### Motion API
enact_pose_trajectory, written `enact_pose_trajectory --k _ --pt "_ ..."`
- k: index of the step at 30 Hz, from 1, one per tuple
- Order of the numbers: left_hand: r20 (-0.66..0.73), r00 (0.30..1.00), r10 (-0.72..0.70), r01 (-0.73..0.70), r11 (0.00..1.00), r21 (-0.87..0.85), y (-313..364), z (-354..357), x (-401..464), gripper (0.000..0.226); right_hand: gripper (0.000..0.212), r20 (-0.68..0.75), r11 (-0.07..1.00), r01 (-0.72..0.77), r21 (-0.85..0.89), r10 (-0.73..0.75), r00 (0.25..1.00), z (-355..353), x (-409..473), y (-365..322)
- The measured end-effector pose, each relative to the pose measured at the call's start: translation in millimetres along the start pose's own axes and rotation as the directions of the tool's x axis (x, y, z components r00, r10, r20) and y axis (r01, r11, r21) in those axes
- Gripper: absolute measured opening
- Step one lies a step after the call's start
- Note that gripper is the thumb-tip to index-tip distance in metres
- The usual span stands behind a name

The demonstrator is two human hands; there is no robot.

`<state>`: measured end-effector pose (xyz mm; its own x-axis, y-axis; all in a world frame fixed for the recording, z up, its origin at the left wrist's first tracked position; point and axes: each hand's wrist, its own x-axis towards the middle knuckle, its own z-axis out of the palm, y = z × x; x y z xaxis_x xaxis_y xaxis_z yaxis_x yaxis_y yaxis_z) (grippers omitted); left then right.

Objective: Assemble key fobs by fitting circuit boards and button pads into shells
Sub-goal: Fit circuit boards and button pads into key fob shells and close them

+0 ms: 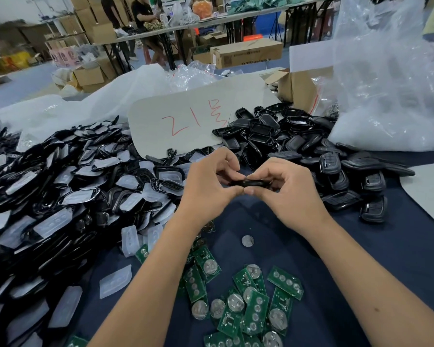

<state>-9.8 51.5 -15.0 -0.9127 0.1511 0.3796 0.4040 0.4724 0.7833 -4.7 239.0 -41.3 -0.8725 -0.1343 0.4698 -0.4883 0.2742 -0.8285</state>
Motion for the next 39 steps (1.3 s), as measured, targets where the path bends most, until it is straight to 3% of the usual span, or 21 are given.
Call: enact_pose_trajectory --k 5,12,14,17,20,24,26,31,35,39 --pt "0.026 0.999 0.036 -0.037 0.999 0.035 1.4 0.7 0.0 0.043 0.019 0.021 1.000 0.005 0.002 -0.005 1.000 0.3 0.6 2.0" --pt "0.096 0.992 0.080 -0.089 0.991 0.099 2.3 2.7 0.7 0.043 0.025 0.043 0.986 0.072 -0.152 -0.066 0.997 1.4 -0.6 -2.2" --pt "0.069 0.997 0.035 -0.038 0.998 0.045 2.4 4.2 1.0 0.043 0.034 0.007 0.993 0.052 -0.111 -0.051 0.999 2.9 -0.9 -2.9" --pt "0.040 0.991 -0.129 0.133 0.980 -0.149 2.3 5.6 1.7 0.036 0.038 -0.072 0.994 -0.089 0.069 0.094 0.993 3.1 -0.1 -2.8" --pt "0.120 0.946 -0.301 0.323 0.845 -0.426 2.0 4.7 0.9 0.031 0.005 -0.050 0.974 -0.168 0.149 0.177 0.983 3.4 1.0 0.8" --pt "0.330 0.847 -0.416 0.521 0.529 -0.670 4.8 4.6 1.1 0.036 0.018 0.010 0.968 -0.208 0.143 0.209 0.978 5.1 0.3 4.0" --pt "0.387 0.833 -0.394 0.543 0.456 -0.705 5.4 5.5 0.9 0.040 0.021 0.012 0.955 -0.225 0.195 0.227 0.974 5.0 0.8 3.1" --pt "0.426 0.813 -0.397 0.565 0.358 -0.743 6.8 10.6 1.5 0.057 0.034 0.027 0.875 -0.313 0.369 0.327 0.945 4.2 2.1 0.6" --pt "0.438 0.807 -0.396 0.576 0.362 -0.733 6.1 13.2 0.7 0.038 0.042 0.031 0.841 -0.346 0.416 0.367 0.930 4.8 2.0 -1.3" --pt "0.430 0.809 -0.401 0.573 0.376 -0.728 6.7 14.2 0.1 0.038 0.046 0.036 0.829 -0.338 0.445 0.360 0.932 6.5 1.3 -5.2"
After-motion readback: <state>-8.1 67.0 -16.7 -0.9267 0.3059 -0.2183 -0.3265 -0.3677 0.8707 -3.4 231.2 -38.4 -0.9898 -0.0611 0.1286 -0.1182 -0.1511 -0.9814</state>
